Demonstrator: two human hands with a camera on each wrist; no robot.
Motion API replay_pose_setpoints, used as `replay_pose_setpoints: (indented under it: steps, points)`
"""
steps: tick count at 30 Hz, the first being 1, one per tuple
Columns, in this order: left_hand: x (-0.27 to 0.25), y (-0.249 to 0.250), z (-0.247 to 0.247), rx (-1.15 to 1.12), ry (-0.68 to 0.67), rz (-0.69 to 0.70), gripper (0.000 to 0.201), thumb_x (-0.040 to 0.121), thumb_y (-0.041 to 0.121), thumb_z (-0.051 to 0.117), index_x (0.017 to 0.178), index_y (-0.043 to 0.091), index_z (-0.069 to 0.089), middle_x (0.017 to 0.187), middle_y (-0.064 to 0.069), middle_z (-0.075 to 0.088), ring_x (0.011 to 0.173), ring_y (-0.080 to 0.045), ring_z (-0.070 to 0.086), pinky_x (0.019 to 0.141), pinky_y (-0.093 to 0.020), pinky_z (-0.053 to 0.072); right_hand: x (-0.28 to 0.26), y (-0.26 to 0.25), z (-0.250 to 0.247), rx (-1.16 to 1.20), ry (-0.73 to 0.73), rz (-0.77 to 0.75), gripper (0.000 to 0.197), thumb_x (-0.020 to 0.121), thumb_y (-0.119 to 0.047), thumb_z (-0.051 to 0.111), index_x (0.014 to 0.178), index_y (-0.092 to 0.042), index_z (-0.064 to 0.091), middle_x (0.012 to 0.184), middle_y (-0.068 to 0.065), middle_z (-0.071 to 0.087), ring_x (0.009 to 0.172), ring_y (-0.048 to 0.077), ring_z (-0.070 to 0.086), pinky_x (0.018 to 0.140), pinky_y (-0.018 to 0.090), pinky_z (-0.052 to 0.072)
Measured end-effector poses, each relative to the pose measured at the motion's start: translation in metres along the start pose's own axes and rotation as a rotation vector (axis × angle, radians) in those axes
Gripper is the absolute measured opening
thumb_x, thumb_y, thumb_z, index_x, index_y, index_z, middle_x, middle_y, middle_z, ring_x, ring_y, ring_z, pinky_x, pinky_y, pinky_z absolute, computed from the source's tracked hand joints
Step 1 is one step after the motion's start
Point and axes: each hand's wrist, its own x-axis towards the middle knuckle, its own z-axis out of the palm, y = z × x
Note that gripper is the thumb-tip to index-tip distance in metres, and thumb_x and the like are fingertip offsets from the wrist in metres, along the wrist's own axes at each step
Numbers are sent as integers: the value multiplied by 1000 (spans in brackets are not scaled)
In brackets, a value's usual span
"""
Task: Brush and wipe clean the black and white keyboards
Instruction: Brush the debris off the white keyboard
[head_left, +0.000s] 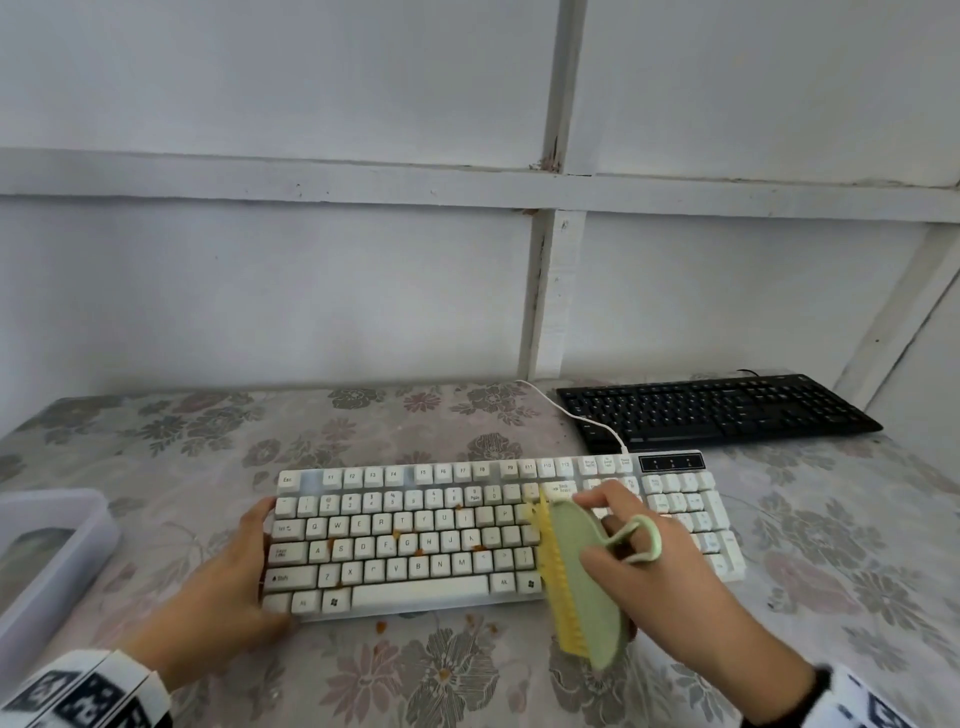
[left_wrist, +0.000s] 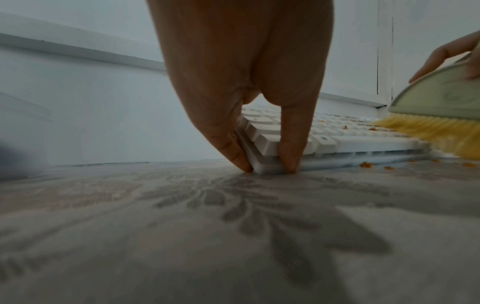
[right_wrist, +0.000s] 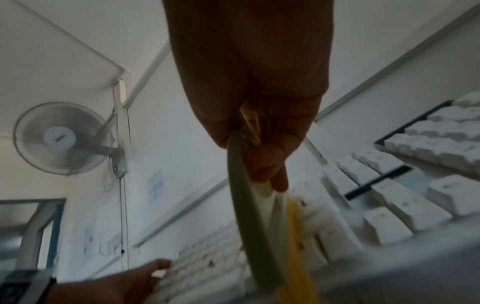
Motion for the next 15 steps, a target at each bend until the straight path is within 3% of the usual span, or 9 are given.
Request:
replay_pose_setpoints:
  steps: [2, 5, 8, 12, 15]
  points:
    - [0, 0, 0, -5, 4, -4, 93, 43, 45, 72, 100, 80, 7, 115, 18, 53, 102, -6, 61, 93, -33, 50, 0, -5, -7, 23, -3, 19, 28, 84, -6, 53, 93, -32, 56, 63, 0, 55, 47, 9, 40, 41, 23, 35]
    - [0, 0, -1, 41, 2, -13, 97, 45, 41, 73, 99, 81, 2, 114, 18, 52, 97, -5, 61, 89, -27, 49, 10, -18, -17, 47, 126, -40, 29, 85, -5, 52, 101, -28, 58, 74, 6, 65, 45, 7, 47, 39, 20, 39]
    - [1, -1, -1, 55, 3, -5, 104, 56, 24, 78, 94, 83, 1, 112, 18, 52, 95, -5, 61, 85, -23, 48, 22, -22, -13, 66, 178, -58, 32, 87, -6, 50, 107, -31, 54, 79, 5, 66, 49, 19, 54, 41, 30, 46]
    - [1, -3, -1, 59, 4, 10, 105, 58, 20, 78, 99, 81, 2, 116, 19, 50, 102, -6, 58, 91, -26, 47, 15, -7, 2, 24, 103, -31, 28, 87, -7, 51, 100, -31, 53, 65, 3, 60, 45, 6, 43, 40, 23, 36]
    - [2, -5, 0, 49, 8, 11, 106, 58, 18, 78, 95, 83, 3, 116, 22, 48, 102, -4, 57, 91, -25, 46, 0, -1, 2, 47, 23, 7, 28, 86, -6, 53, 97, -32, 55, 58, 0, 49, 45, 6, 34, 43, 21, 28]
